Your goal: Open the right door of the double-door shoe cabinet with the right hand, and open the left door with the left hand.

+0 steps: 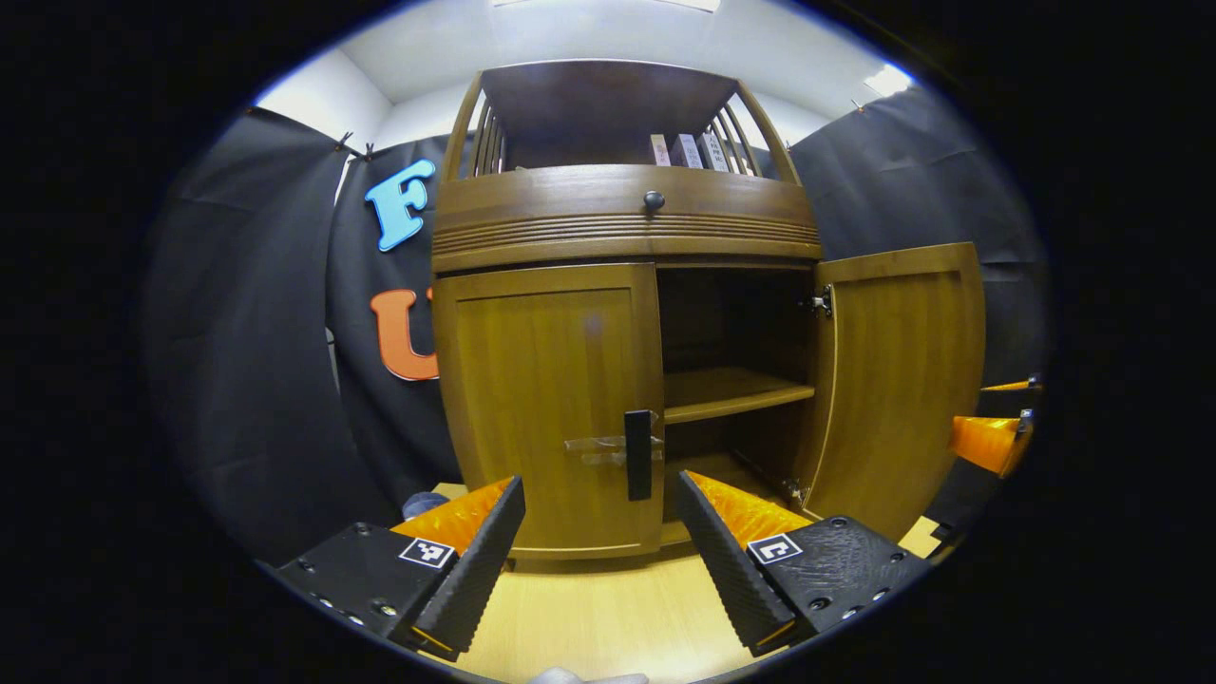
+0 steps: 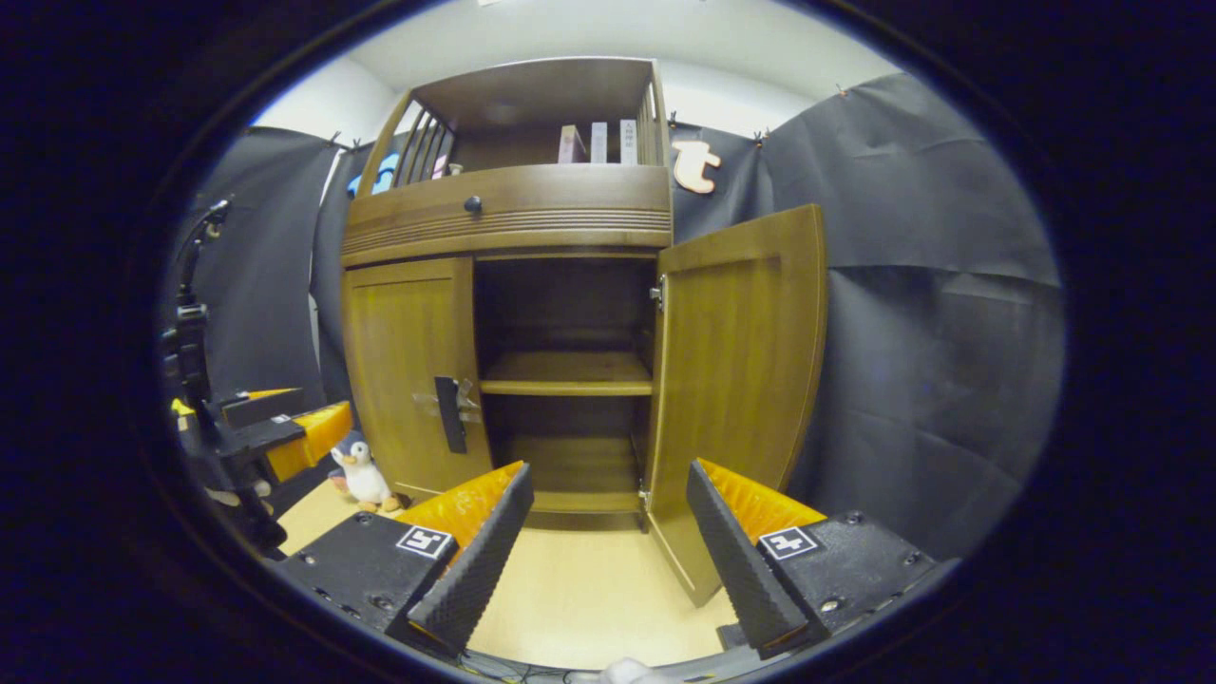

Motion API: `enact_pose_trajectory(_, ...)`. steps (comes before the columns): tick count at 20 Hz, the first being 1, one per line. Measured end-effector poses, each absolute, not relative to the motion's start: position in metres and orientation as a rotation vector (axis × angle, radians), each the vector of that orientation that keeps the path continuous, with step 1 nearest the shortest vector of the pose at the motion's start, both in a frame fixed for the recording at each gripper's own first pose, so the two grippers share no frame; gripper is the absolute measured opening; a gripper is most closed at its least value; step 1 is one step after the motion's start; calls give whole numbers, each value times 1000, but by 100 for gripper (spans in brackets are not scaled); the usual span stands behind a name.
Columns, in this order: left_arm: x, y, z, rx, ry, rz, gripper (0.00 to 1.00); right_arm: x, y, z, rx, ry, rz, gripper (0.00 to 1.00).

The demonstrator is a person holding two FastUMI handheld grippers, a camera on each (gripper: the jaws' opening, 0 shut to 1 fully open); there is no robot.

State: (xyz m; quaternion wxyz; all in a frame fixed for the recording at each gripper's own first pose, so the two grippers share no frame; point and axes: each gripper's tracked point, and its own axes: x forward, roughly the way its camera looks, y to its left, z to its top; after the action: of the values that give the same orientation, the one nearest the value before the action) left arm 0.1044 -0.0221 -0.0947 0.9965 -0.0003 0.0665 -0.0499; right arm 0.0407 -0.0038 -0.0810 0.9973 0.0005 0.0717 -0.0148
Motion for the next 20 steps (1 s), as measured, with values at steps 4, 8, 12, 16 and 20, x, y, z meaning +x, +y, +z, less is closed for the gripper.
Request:
enact_pose_trajectory(4,168,-43,-105,-23,103,-123,96,46,-4,-64,-44,142,-46,100)
enact_pose_trajectory(8,235,-56,-137,-28,126,-104,96,47,-3,-53,-109,138,-59,100)
enact_pose_trajectory(12,271,-64,-162,-33,144,-108,99,54,-9,-48,-141,146,-71,100)
enact_pose_trajectory(16,286,-65,-173,-18,132,-104,70,48,-18,-55,-145,164,-91,100)
enact_pose_trajectory(20,287,-67,-175,13,116,-108,29,43,-20,-61,-137,185,-96,100)
